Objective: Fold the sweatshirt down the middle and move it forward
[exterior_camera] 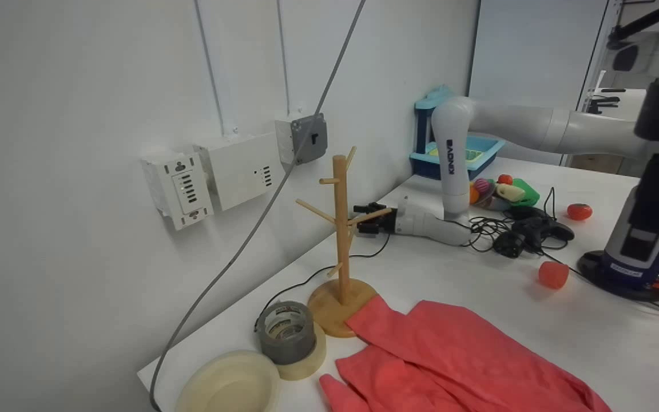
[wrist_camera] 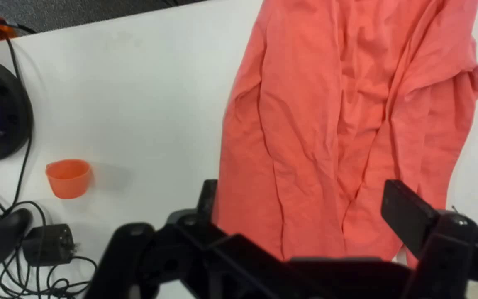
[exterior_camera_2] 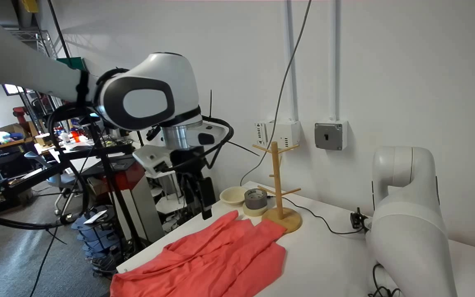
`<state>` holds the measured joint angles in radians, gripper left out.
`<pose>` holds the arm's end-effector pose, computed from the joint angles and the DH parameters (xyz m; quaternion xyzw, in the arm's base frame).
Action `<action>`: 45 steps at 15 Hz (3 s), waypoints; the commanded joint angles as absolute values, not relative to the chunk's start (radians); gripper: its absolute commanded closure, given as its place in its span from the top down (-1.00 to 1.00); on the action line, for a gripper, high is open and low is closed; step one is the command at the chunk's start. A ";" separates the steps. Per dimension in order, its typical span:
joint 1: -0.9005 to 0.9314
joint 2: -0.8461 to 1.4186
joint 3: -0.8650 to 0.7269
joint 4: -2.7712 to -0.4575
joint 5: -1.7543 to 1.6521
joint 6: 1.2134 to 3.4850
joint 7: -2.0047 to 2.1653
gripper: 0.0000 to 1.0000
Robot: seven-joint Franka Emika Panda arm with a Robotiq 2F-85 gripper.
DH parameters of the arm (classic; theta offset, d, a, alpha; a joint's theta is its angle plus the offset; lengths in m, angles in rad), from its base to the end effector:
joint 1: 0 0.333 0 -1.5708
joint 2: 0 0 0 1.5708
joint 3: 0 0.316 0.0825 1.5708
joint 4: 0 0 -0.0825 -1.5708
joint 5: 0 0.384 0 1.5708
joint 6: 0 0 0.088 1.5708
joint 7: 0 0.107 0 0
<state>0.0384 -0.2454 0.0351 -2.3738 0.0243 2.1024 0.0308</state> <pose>0.4566 0.0350 0.4171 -0.9998 -0.0145 0.0133 0.0055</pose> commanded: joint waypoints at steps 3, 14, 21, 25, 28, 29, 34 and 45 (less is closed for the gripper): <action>0.050 -0.112 0.054 -2.263 0.028 2.122 0.033 1.00; 0.038 0.050 0.040 -2.151 -0.059 2.130 0.011 1.00; 0.013 0.183 0.005 -2.126 -0.116 2.252 -0.070 1.00; 0.014 0.269 0.008 -2.079 -0.106 2.354 -0.101 1.00; 0.018 0.295 0.024 -2.043 -0.086 2.372 -0.119 1.00; 0.020 0.272 0.016 -2.086 -0.096 2.369 -0.084 1.00; 0.024 0.286 0.022 -2.060 -0.095 2.370 -0.088 1.00; 0.009 0.531 0.023 -1.921 -0.121 2.416 -0.199 1.00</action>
<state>0.0221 0.4597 0.0205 -2.0017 -0.0976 2.3941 -0.1460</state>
